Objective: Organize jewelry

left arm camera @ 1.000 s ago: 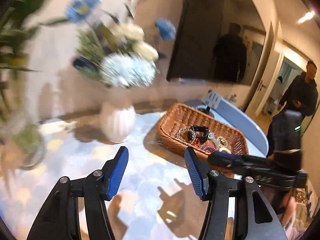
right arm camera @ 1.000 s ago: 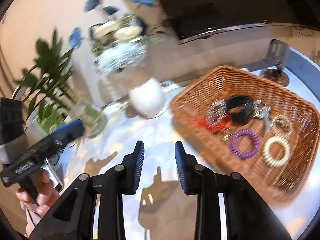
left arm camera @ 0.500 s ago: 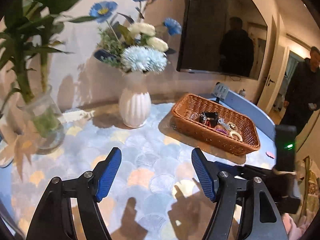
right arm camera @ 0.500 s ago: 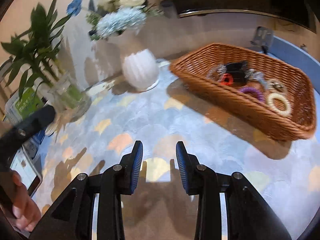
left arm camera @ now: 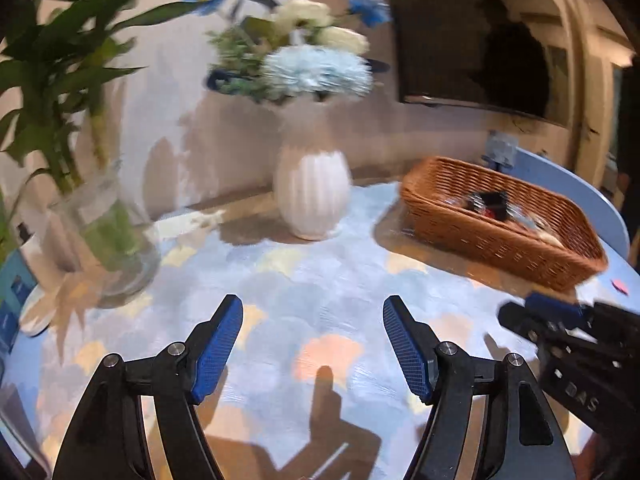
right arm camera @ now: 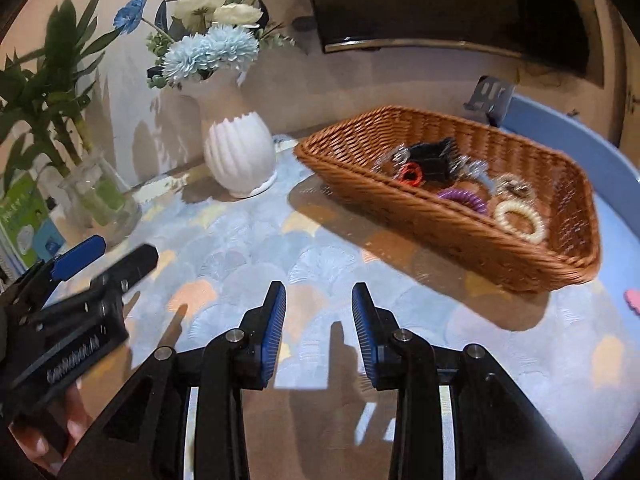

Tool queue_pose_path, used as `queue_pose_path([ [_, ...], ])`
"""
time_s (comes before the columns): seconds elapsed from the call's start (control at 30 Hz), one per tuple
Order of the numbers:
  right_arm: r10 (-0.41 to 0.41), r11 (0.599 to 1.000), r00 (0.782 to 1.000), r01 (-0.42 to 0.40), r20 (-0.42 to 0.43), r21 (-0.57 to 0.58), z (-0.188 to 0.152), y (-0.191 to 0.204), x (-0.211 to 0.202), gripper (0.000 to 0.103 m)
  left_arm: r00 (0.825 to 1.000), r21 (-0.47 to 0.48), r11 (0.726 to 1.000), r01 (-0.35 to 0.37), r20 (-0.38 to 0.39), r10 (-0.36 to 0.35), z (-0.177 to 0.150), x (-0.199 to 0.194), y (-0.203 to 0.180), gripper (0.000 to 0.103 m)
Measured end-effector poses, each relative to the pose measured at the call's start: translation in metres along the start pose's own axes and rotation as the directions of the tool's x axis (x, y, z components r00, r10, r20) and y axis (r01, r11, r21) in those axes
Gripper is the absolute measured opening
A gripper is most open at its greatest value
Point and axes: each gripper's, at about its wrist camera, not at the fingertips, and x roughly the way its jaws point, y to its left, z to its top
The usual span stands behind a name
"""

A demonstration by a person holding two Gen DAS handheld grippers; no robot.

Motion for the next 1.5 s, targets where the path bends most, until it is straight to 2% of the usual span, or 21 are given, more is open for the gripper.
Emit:
queue_pose_path([
  [0.07,-0.017,1.000,1.000,0.017,0.011,-0.006,0.000,-0.002,-0.003,0.037,0.998,-0.017,0.998,0.052,-0.033,-0.053,-0.001,0.007,0.000,0.074],
  [0.13,-0.033,0.999,0.999,0.033,0.022,-0.005,0.001,-0.005,-0.007,0.037,0.996,-0.040,0.997,0.070,-0.048,-0.071,-0.001,0.008,0.004,0.074],
  [0.2,-0.053,0.999,0.998,0.053,0.027,0.002,0.000,-0.011,-0.009,0.037,0.997,-0.059,0.996,0.068,-0.038,-0.070,-0.001,0.007,0.007,0.074],
  [0.33,-0.009,0.999,1.000,0.009,-0.006,0.033,-0.002,-0.018,0.000,0.037,0.998,-0.108,0.993,0.052,-0.039,-0.056,-0.002,0.005,0.016,0.074],
  [0.5,-0.013,0.999,1.000,0.014,-0.013,0.049,-0.005,-0.019,0.005,0.037,0.998,-0.143,0.988,0.049,-0.020,-0.052,-0.002,0.000,0.024,0.074],
  [0.67,-0.005,0.998,1.000,0.005,-0.012,0.055,-0.006,-0.020,0.005,0.037,0.999,-0.120,0.992,0.038,-0.016,-0.040,-0.001,-0.003,0.020,0.074],
  [0.87,-0.009,0.999,1.000,0.010,-0.017,0.052,-0.007,-0.018,0.006,0.037,0.997,-0.086,0.993,0.079,-0.019,-0.081,-0.001,-0.004,0.011,0.074],
  [1.1,-0.060,0.994,0.998,0.059,0.010,0.088,-0.007,-0.026,0.001,0.037,0.994,-0.079,0.991,0.104,-0.029,-0.107,-0.002,0.000,0.004,0.074],
  [1.2,-0.055,0.993,0.998,0.054,0.001,0.102,-0.006,-0.030,0.003,0.037,0.995,-0.068,0.993,0.095,-0.030,-0.097,-0.003,-0.001,-0.001,0.074],
  [1.5,-0.078,0.996,0.997,0.078,-0.009,0.045,-0.008,-0.019,0.007,0.037,0.994,-0.068,0.993,0.098,-0.034,-0.101,-0.003,0.000,-0.002,0.074],
])
